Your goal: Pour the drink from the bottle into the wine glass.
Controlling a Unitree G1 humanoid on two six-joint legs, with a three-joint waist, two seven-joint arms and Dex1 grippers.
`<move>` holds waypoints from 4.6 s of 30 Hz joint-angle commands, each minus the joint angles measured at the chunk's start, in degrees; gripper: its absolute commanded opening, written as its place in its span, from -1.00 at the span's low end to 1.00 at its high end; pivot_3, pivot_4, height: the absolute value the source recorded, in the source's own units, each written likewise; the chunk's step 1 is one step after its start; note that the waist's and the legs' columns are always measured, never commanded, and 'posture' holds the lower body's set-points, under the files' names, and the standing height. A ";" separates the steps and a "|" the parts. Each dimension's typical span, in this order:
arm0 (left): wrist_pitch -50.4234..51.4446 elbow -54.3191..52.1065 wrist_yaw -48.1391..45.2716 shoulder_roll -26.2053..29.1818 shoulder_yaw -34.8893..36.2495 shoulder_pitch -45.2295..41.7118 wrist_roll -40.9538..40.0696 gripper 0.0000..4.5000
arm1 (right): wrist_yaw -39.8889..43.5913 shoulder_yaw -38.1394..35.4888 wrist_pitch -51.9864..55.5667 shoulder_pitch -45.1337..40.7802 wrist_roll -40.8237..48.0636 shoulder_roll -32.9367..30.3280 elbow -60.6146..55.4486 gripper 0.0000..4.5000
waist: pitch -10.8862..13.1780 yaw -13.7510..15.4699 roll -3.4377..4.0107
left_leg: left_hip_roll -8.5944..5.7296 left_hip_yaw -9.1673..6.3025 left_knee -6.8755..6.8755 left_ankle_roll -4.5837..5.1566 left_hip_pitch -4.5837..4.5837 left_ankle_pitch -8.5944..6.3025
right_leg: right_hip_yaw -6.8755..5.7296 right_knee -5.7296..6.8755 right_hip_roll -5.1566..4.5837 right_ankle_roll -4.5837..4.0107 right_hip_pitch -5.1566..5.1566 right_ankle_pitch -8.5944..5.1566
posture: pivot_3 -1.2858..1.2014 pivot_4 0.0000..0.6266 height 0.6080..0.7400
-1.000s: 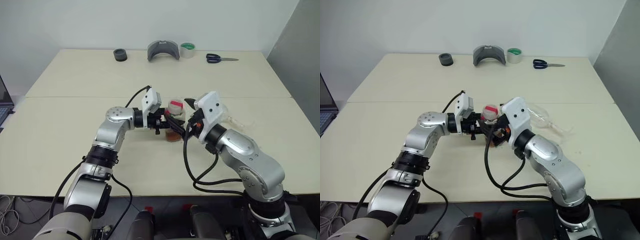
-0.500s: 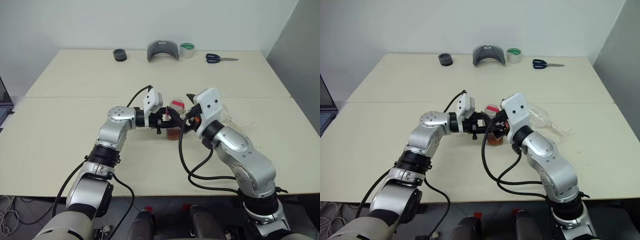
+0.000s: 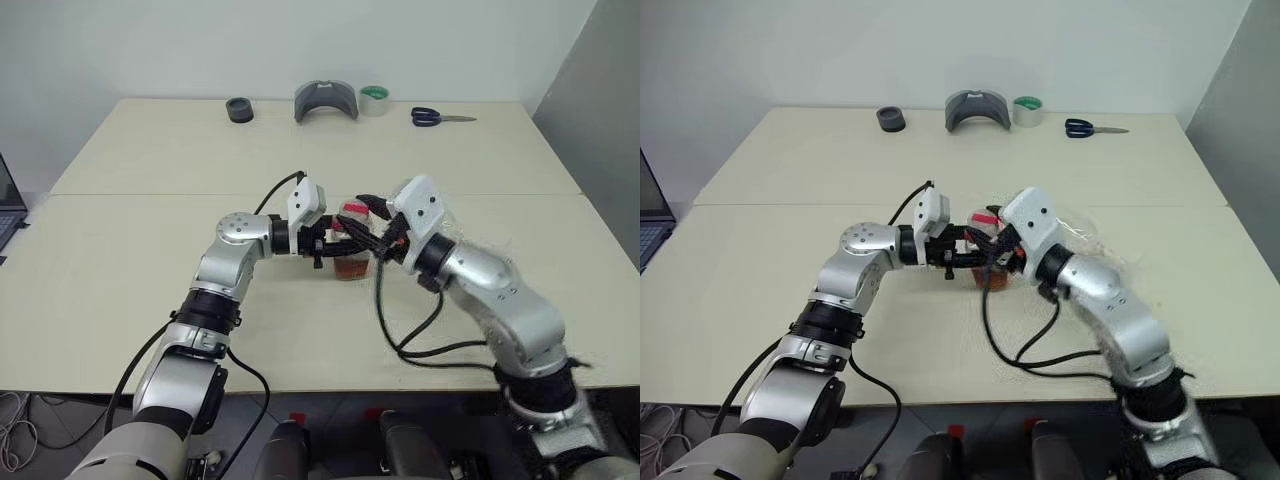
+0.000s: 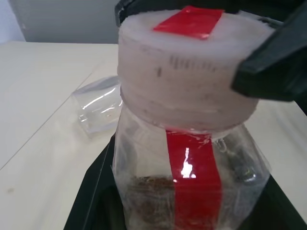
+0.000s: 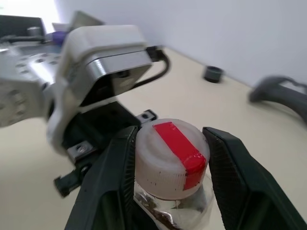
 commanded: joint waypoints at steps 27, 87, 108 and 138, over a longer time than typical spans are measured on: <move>-3.69 6.41 0.07 -2.28 1.92 -6.39 0.13 -0.19 | -27.57 3.73 7.68 5.20 -11.76 13.76 -12.18 1.00 | 0.06 0.06 0.01 | 0.01 -0.02 0.01 -0.02 -0.02 0.01 | 0.05 0.07 -0.02 0.00 -0.06 0.00 | 0.03 -0.52 1.00; 0.40 1.70 -4.17 0.41 1.88 -4.95 -1.39 -0.20 | -4.29 -5.15 -1.17 -2.04 0.35 3.97 -1.68 1.00 | 0.20 -0.02 0.06 | -0.01 -0.01 0.04 0.00 -0.04 0.01 | 0.04 0.08 -0.04 0.00 -0.06 0.01 | 0.03 -0.52 1.00; -0.40 2.49 -4.06 0.31 1.94 -5.47 -0.98 -0.20 | -4.78 -2.72 -1.14 -1.13 -1.83 5.28 -1.17 1.00 | 0.20 -0.07 0.06 | 0.00 0.00 0.04 0.00 -0.04 0.01 | 0.04 0.08 -0.04 -0.01 -0.06 0.01 | 0.03 -0.52 1.00; -0.53 1.33 -3.03 1.10 2.11 -4.76 -0.66 -0.20 | -8.26 -8.93 6.07 1.45 1.67 2.47 -5.66 1.00 | 0.20 -0.05 0.06 | 0.00 0.00 0.04 0.00 -0.04 0.01 | 0.04 0.08 -0.04 -0.01 -0.06 0.01 | 0.03 -0.52 1.00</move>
